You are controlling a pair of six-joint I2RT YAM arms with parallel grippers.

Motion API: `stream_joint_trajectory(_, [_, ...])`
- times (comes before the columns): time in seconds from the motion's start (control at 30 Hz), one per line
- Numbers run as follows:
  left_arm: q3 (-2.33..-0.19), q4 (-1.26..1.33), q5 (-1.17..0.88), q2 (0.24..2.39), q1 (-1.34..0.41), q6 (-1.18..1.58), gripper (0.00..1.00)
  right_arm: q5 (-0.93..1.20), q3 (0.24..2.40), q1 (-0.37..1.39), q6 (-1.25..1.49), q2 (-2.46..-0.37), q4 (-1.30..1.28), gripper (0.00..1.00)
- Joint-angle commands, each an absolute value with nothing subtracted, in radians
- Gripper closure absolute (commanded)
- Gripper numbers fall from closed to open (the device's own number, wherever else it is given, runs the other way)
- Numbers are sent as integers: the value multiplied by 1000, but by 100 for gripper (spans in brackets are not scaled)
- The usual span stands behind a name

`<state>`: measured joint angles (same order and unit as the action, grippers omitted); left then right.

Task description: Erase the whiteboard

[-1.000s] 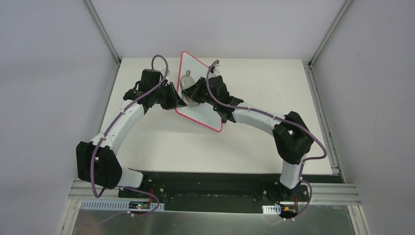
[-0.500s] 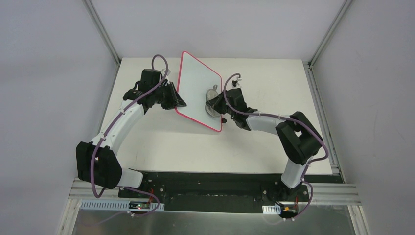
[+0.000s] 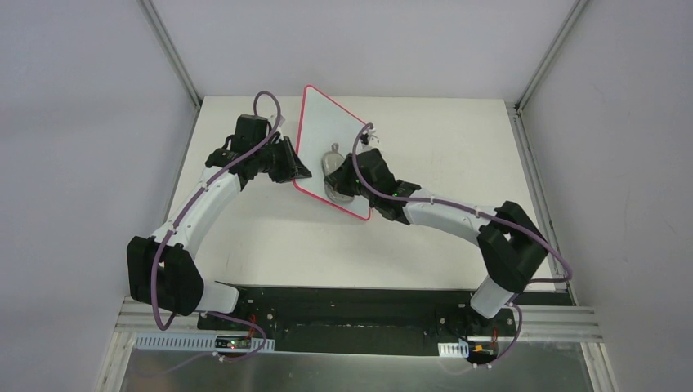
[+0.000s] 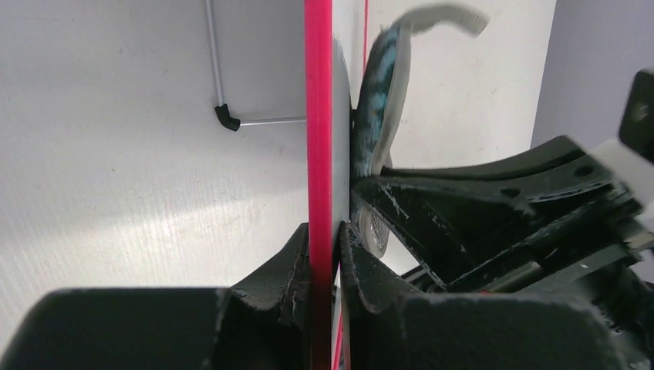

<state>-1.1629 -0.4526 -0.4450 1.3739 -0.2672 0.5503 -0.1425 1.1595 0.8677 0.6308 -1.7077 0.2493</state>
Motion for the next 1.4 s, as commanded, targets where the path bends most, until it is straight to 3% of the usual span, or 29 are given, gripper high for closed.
stream_joint_trajectory(0.0, [-1150,-536,-467,1418,-309,472,100,-66,985,830,647,-1583,187,100])
stream_joint_trajectory(0.33, [-1156,-549,-447,1401,-308,462,97,-238,715,692,580,-1115,-5,100])
stream_joint_trajectory(0.47, [-1161,-563,-428,1396,-308,449,81,-336,681,663,542,-979,-142,100])
stream_joint_trajectory(0.57, [-1150,-553,-406,1374,-308,445,63,-393,664,642,548,-920,-217,98])
stream_joint_trajectory(0.73, [-1150,-556,-392,1342,-308,431,40,-398,644,613,554,-927,-299,98])
stream_joint_trajectory(0.87, [-1144,-551,-380,1307,-309,421,29,-371,631,611,561,-982,-346,97])
stream_joint_trajectory(1.17, [-1134,-560,-255,1197,-308,379,16,-272,652,618,553,-1057,-455,91])
stream_joint_trajectory(1.37, [-1130,-574,-86,1087,-307,339,16,-187,654,669,548,-1072,-430,73])
